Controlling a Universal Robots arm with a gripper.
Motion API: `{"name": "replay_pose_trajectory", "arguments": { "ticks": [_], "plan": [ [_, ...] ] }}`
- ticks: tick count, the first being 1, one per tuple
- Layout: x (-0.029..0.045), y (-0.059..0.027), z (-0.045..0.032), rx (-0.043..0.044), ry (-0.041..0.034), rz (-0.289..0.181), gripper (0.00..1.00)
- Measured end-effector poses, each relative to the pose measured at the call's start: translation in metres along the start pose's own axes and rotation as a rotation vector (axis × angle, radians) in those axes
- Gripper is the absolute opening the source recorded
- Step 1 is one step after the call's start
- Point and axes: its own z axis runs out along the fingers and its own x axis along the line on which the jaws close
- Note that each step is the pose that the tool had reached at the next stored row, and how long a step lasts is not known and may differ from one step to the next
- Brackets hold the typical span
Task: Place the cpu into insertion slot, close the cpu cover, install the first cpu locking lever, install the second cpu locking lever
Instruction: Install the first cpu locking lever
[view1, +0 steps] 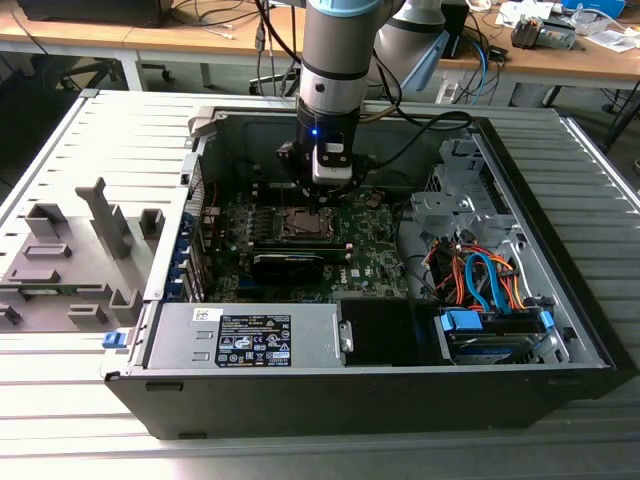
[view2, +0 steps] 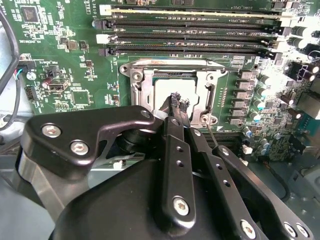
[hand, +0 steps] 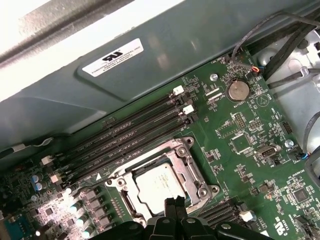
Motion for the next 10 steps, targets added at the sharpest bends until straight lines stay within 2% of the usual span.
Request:
{"name": "replay_pose_trajectory", "arguments": {
  "ticks": [10],
  "plan": [
    [0.0, 0.0, 0.0, 0.0007, -0.0005, -0.019, 0.11]
  ]
}}
